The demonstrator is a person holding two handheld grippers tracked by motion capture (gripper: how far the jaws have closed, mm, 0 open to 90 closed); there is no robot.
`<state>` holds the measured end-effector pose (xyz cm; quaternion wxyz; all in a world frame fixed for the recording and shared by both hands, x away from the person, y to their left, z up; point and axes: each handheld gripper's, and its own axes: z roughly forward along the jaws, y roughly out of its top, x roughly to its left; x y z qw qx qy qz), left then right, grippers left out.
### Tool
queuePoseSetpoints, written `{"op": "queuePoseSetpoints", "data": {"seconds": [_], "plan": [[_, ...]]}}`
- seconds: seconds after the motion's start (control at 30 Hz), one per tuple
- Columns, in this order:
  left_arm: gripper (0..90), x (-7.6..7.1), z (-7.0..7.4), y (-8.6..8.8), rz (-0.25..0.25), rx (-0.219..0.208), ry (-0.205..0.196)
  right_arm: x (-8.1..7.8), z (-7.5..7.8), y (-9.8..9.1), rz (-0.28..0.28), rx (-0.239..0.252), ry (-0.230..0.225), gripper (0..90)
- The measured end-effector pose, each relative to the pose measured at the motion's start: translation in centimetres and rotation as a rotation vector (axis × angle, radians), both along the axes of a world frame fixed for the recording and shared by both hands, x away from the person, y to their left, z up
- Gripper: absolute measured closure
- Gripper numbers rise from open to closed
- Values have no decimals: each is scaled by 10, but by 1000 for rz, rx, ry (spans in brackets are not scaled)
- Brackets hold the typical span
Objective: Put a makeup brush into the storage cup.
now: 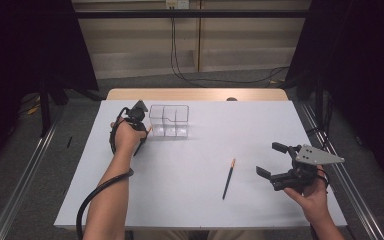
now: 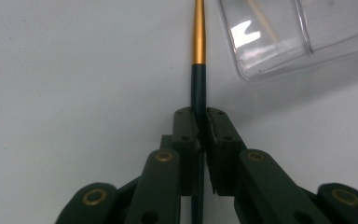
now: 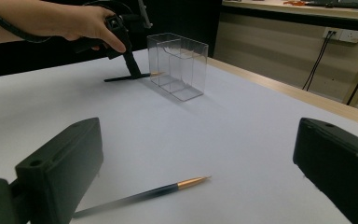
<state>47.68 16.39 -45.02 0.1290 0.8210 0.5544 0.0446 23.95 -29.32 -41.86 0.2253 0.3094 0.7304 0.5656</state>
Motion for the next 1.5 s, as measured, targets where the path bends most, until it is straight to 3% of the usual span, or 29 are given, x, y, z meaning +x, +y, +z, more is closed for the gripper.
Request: {"op": "queuePoseSetpoints", "data": {"seconds": [0.37, 0.43, 0.73, 0.87, 1.07, 1.1, 1.2, 1.27, 1.37, 1.5], "plan": [[839, -1, 1, -1, 33, 2, 0, -1, 1, 0, 0, -3, -2, 10], [839, -2, 1, 1, 61, -21, -4, 0, 0, -2, -2, 0, 0, 10], [839, -6, 2, 11, 82, -93, -37, 1, 0, -3, -7, 4, 3, 10], [839, -10, 4, 17, 104, -155, -83, 1, 0, -1, -1, -1, 0, 10], [839, -14, 8, 25, 120, -204, -136, 1, 0, -1, 0, -1, 3, 10], [840, -16, 11, 27, 134, -243, -166, 1, 0, 0, 2, -2, 5, 10], [840, -19, 13, 30, 148, -299, -206, 1, -1, 0, 1, -3, 4, 10], [839, -20, 14, 31, 151, -313, -217, 1, -1, 0, 2, -2, 5, 10], [839, -25, 17, 33, 160, -365, -285, 1, -1, 0, 1, -2, 6, 10], [839, -30, 20, 33, 155, -391, -331, 1, -1, 0, -1, -5, 9, 9]]}}
